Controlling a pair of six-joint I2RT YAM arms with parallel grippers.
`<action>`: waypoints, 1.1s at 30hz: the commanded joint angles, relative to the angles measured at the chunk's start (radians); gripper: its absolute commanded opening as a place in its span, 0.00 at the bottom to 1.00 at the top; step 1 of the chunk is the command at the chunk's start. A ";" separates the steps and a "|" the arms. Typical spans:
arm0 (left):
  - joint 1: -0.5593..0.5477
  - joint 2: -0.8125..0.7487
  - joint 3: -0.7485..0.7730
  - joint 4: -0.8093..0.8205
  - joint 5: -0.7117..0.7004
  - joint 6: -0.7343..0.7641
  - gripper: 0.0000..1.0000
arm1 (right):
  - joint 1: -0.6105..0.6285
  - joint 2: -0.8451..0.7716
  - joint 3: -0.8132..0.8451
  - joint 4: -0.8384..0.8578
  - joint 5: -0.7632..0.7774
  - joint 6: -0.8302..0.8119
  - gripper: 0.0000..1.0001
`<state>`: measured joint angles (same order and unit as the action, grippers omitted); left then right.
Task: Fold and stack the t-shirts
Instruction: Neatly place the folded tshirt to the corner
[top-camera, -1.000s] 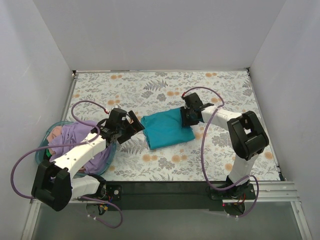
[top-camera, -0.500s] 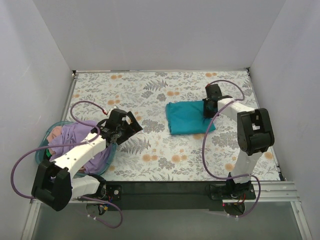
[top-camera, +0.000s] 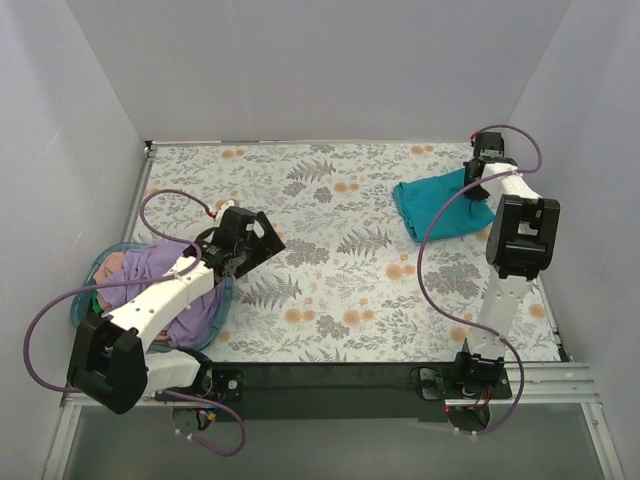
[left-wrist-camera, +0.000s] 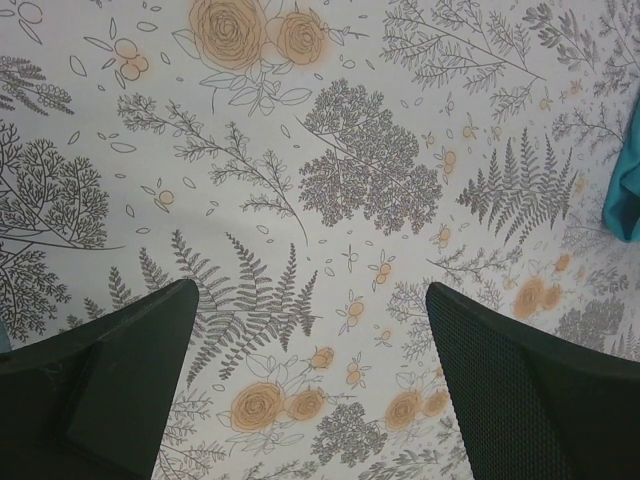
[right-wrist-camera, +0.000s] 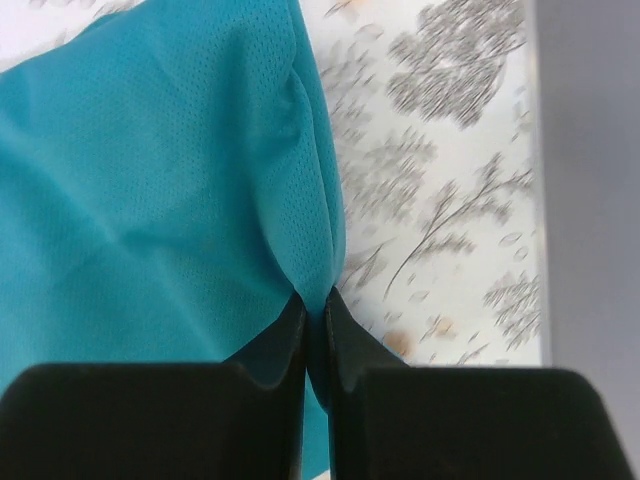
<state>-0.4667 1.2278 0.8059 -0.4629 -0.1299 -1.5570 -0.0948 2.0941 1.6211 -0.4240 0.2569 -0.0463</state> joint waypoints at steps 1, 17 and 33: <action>0.008 0.018 0.048 0.000 -0.048 0.017 0.98 | -0.057 0.101 0.163 -0.045 0.056 0.011 0.01; 0.031 0.151 0.104 0.017 -0.042 0.018 0.98 | -0.149 0.392 0.569 -0.065 -0.077 0.108 0.01; 0.033 0.047 0.105 -0.008 -0.016 0.014 0.98 | -0.126 0.075 0.326 -0.059 -0.057 0.166 0.98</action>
<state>-0.4404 1.3483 0.8883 -0.4595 -0.1452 -1.5482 -0.2398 2.3241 2.0037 -0.5045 0.2028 0.1032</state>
